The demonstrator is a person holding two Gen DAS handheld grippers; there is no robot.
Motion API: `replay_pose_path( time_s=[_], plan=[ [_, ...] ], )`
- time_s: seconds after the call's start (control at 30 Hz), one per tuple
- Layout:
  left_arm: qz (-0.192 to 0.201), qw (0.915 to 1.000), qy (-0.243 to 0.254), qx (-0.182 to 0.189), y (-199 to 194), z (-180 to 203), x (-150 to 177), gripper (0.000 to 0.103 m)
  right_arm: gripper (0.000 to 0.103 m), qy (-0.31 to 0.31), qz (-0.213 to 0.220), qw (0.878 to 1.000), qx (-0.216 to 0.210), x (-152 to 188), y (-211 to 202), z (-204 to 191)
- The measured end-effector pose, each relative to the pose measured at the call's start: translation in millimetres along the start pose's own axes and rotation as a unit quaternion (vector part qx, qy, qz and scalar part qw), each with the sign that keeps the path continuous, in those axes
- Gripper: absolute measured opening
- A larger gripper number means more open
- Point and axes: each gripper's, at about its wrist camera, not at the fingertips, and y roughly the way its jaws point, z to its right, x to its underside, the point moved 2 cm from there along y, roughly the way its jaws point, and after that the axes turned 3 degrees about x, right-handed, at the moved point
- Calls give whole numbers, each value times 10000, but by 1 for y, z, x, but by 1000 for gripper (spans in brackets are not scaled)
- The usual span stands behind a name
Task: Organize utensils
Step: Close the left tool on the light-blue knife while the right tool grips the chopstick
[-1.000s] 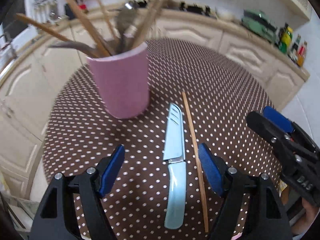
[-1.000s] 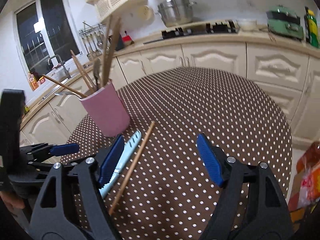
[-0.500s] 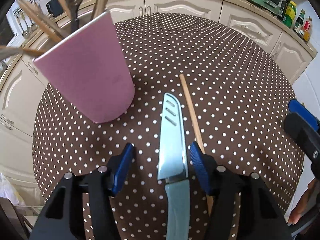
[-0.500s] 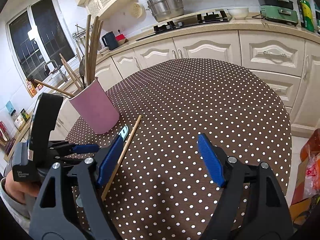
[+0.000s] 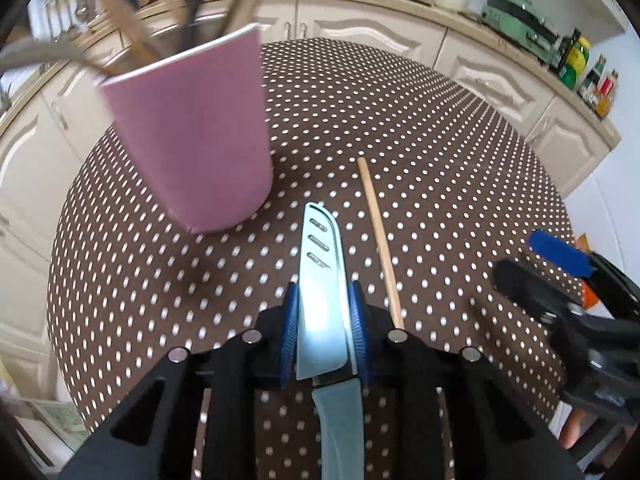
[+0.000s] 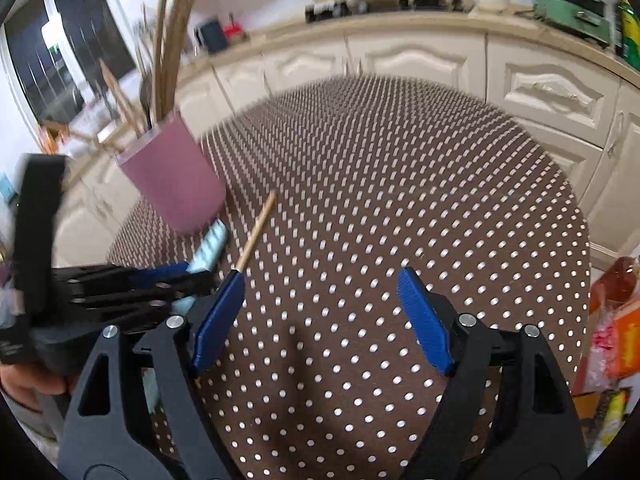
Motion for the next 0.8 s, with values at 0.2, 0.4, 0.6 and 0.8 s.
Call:
replay_pose_path(
  time_s=[0.2,0.4,0.6,0.8],
  plan=[
    [483,9984,-282,-100,-30,-12,21,25,78,-672,-515,9963,130,-8,14,-39],
    [1017,9934,-369,-377,-75,-34,33,25,76,-1060,-1108,9881,103,-18,36,-74],
    [1319,9894,-489,-359,-95,-45,40,25,52,-1360,-1585,9775,279,-22,61,-92],
    [1620,9848,-556,-280,-103,-41,39,25,20,-1488,-1687,9733,467,-21,72,-97]
  ],
)
